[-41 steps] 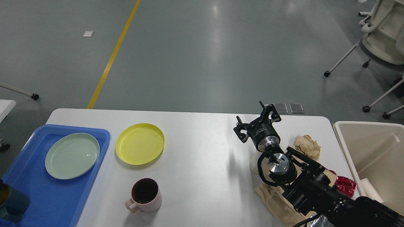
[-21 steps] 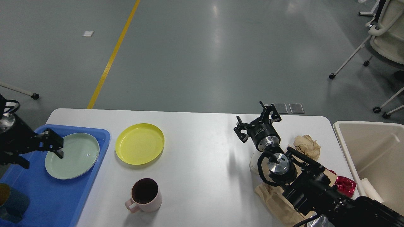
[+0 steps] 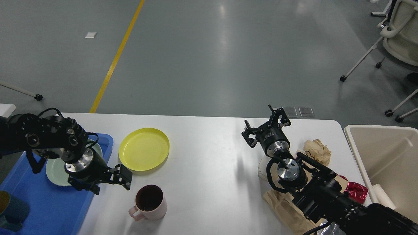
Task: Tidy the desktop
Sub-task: 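Move the left gripper over to the pink mug, then grasp the pink mug with the left gripper, then carry the pink mug beside the blue tray and set it down, then move the left gripper to the yellow plate rim and grasp it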
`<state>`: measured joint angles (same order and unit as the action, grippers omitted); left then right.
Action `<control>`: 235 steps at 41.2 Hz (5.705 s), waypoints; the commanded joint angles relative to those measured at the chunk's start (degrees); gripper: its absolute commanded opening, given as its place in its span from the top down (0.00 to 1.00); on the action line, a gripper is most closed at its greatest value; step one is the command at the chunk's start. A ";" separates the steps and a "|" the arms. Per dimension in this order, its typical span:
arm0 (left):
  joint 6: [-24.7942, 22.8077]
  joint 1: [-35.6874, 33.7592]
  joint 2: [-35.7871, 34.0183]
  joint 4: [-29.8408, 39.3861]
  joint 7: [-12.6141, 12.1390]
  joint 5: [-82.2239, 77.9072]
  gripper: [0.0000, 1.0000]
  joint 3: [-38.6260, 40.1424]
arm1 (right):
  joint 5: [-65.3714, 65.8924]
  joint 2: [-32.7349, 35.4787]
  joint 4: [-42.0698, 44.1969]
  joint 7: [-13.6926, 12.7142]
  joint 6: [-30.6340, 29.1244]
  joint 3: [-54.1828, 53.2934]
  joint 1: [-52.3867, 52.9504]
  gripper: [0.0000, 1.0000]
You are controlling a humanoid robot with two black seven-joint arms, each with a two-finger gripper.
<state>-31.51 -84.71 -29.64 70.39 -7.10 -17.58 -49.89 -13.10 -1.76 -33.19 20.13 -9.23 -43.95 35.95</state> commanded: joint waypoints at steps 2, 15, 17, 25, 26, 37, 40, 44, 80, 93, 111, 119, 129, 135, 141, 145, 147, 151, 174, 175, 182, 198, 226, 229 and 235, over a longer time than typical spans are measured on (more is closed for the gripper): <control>1.10 1.39 0.98 0.36 -1.86 -0.09 0.01 2.86 | 0.00 0.00 0.05 0.00 0.00 0.00 0.00 0.00; 2.07 4.90 4.41 0.28 -1.95 -0.26 0.01 3.13 | 0.00 0.00 -0.04 0.00 0.00 0.00 0.00 0.00; 2.33 5.26 4.76 0.28 -1.95 -0.62 0.01 3.13 | 0.00 0.00 -0.04 0.00 0.00 0.00 0.00 0.00; 8.04 5.96 5.73 0.28 -1.95 -0.88 0.02 3.04 | 0.00 0.00 -0.04 0.00 0.00 0.00 0.00 0.00; 8.57 6.31 5.90 0.19 -1.95 -0.88 0.02 2.95 | 0.00 0.00 -0.04 0.00 0.00 0.00 0.00 0.00; 13.23 10.00 8.45 -0.51 -2.04 -1.23 0.09 2.16 | 0.00 0.00 -0.04 0.00 0.00 0.00 0.00 0.00; 13.23 10.18 8.72 -0.51 -2.04 -1.14 0.16 2.16 | 0.00 0.00 -0.04 0.00 0.00 0.00 0.00 0.00; 13.32 10.62 8.81 -0.51 -2.04 -1.06 0.30 2.25 | 0.00 0.00 -0.04 0.00 0.00 0.00 0.00 0.00; 1.47 5.79 3.98 -0.34 -3.27 -1.32 1.00 1.37 | 0.00 0.00 -0.04 0.00 0.00 0.00 0.00 0.00; -23.49 -9.50 -12.80 -0.51 -6.61 -12.82 1.00 1.55 | 0.00 0.00 -0.04 0.00 0.00 0.00 0.00 0.00; -10.61 6.30 -18.35 -3.59 -6.00 -21.89 1.00 1.28 | 0.00 0.00 -0.03 0.00 0.00 0.00 0.00 0.00; -1.80 12.02 -17.12 -4.64 -5.73 -21.89 1.00 1.28 | 0.00 0.00 -0.04 0.00 0.00 0.00 0.00 0.00; 0.48 15.36 -15.63 -9.65 -5.65 -21.71 0.99 1.20 | 0.00 0.00 -0.04 0.00 0.00 0.00 0.00 0.00; 1.01 16.51 -14.84 -11.41 -5.65 -21.71 0.78 1.28 | 0.00 0.00 -0.04 0.00 0.00 0.00 0.00 0.00; 0.22 16.16 -14.66 -11.94 -6.70 -21.71 0.00 1.28 | 0.00 0.00 -0.04 0.00 0.00 0.00 0.00 0.00; 0.13 15.89 -14.66 -12.12 -6.70 -21.71 0.00 1.28 | 0.00 0.00 -0.04 0.00 0.00 0.00 0.00 0.00; -0.22 15.80 -14.57 -12.03 -6.53 -21.71 0.00 1.37 | 0.00 0.00 -0.04 0.00 0.00 0.00 0.00 0.00; -5.64 14.32 -15.10 -12.03 -5.82 -21.54 0.00 2.25 | 0.00 0.00 -0.04 0.00 0.00 0.00 0.00 0.00; -23.49 -1.25 -21.61 -13.25 -6.52 -10.12 0.00 14.29 | 0.00 0.00 -0.04 0.00 0.00 0.00 0.00 0.00; -23.49 -0.99 -21.43 -13.52 -6.61 -9.59 0.01 14.20 | 0.00 0.00 -0.04 0.00 0.00 0.00 0.00 0.00; -10.27 7.27 -17.84 -13.87 -6.70 0.42 0.01 13.94 | 0.00 0.00 -0.04 0.00 0.00 0.00 0.00 0.00; 28.60 19.14 -4.03 -13.26 -6.70 21.35 0.01 17.54 | 0.00 0.00 -0.04 0.00 0.00 0.00 0.00 0.00; 40.56 30.39 8.80 -21.87 -5.73 22.59 0.09 30.64 | 0.00 0.00 -0.04 0.00 0.00 0.00 0.00 0.00; 40.74 30.48 9.07 -21.87 -5.73 22.59 0.13 31.43 | 0.00 0.00 -0.04 0.00 0.00 0.00 0.00 0.00; 40.83 30.48 9.07 -22.22 -5.30 22.59 0.33 32.66 | 0.00 0.00 -0.04 0.00 0.00 0.00 0.00 0.00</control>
<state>9.24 -54.26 -20.62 48.40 -12.80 4.99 -18.20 -13.10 -1.76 -33.22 20.13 -9.23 -43.95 35.95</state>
